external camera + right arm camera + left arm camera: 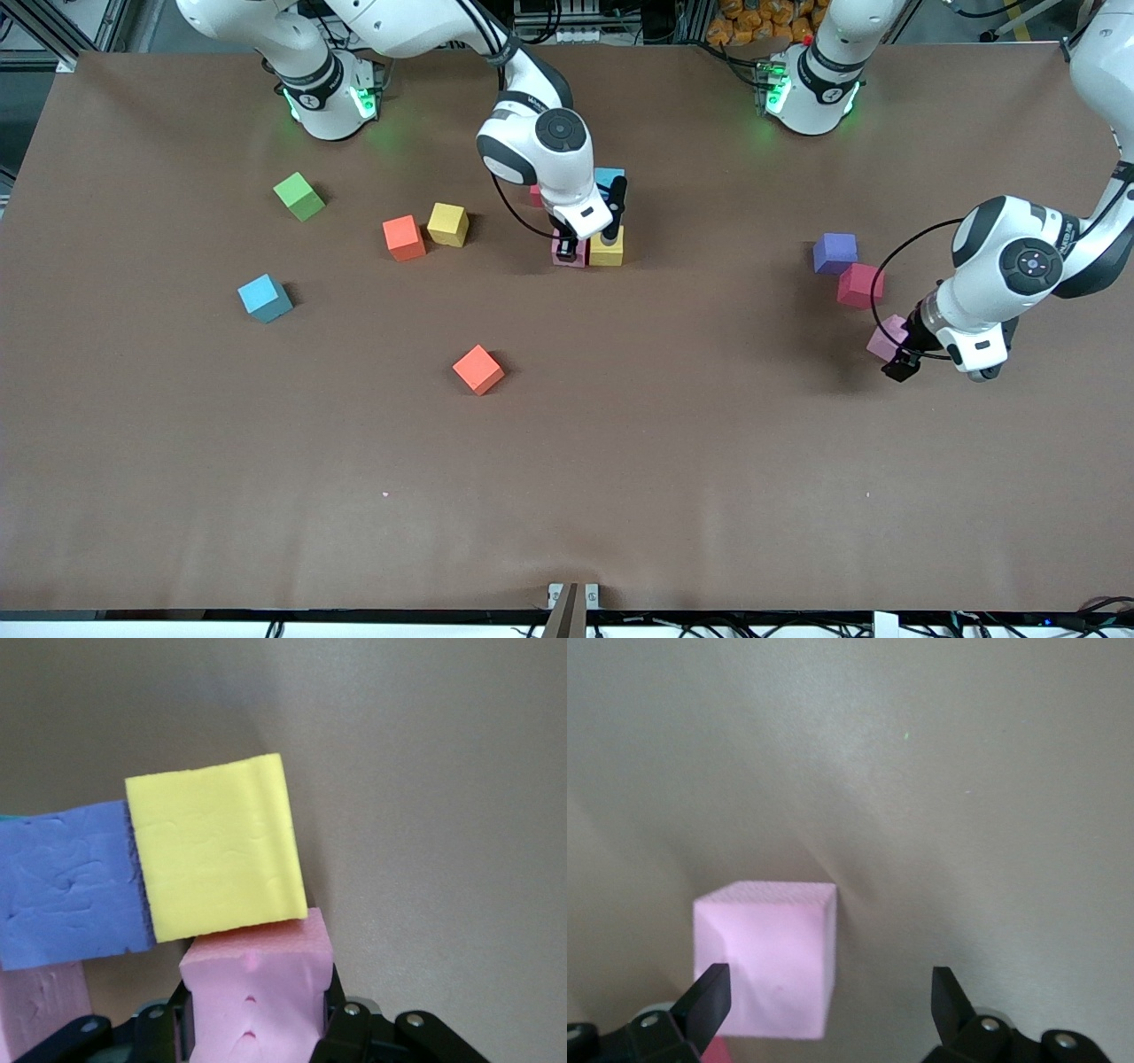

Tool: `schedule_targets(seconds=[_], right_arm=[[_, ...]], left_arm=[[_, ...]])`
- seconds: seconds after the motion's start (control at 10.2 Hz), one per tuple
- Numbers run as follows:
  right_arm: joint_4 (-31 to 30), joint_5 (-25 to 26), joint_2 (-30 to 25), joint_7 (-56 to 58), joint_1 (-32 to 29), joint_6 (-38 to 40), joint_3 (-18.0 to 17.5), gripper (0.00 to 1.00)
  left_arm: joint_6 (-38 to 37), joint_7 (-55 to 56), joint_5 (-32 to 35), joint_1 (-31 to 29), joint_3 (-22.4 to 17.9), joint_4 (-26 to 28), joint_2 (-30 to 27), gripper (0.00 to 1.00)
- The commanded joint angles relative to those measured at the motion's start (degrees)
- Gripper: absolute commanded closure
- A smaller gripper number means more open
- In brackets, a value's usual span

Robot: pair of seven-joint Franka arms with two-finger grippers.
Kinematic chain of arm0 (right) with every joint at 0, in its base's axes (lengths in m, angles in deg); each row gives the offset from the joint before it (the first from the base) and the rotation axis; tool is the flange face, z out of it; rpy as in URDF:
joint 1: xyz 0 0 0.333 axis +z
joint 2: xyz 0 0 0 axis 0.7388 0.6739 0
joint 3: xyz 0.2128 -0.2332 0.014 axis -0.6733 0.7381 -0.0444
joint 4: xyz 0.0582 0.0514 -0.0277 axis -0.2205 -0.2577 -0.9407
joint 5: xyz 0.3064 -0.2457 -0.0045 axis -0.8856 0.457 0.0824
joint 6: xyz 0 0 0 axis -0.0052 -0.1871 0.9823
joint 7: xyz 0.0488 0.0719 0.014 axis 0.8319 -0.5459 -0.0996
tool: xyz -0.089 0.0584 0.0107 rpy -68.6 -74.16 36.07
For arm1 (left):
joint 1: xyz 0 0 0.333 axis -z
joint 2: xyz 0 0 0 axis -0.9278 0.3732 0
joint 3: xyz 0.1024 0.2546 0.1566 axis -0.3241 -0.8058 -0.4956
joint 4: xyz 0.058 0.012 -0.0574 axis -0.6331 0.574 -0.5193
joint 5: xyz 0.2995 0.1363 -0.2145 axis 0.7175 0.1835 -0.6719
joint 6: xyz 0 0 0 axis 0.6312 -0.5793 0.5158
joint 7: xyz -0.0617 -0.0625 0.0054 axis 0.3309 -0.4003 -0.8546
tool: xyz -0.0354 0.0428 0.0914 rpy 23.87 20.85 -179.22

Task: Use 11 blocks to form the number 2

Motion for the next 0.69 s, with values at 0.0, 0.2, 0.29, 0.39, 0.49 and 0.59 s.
schedule_targets(seconds=[0.0,0.2,0.29,0.39,0.49,0.59], right_arm=[[0.4,1.2,0.1,-2.2,0.4,-0.2,-0.2,0.61],[0.4,1.4,0.1,-2.1,0.4,-0.2,-0.2,0.59],[0.4,2.2,0.1,-2.1,0.4,-0.2,-0.2,0.59],[0.4,2.7,0.2,-2.1,0.4,-0.3,-0.2,0.57],[0.4,2.7,0.2,-2.1,0.4,-1.1,-0.2,0.56],[0.3,2.8,0.2,-2.1,0.5,-1.4,-0.2,0.53]], left_arm=[[0.7,-2.2,1.2,-2.3,0.6,2.4,-1.0,0.00],[0.7,-2.2,1.2,-3.7,0.6,4.4,-1.0,0.00],[0.8,-2.3,1.3,-4.5,0.6,5.1,-1.0,0.00],[0.8,-2.3,1.3,-4.6,0.6,5.4,-1.0,0.00],[0.8,-2.2,1.2,-4.5,0.6,5.6,-1.0,0.00],[0.7,-2.2,1.2,-4.5,0.6,5.7,-1.1,0.00]])
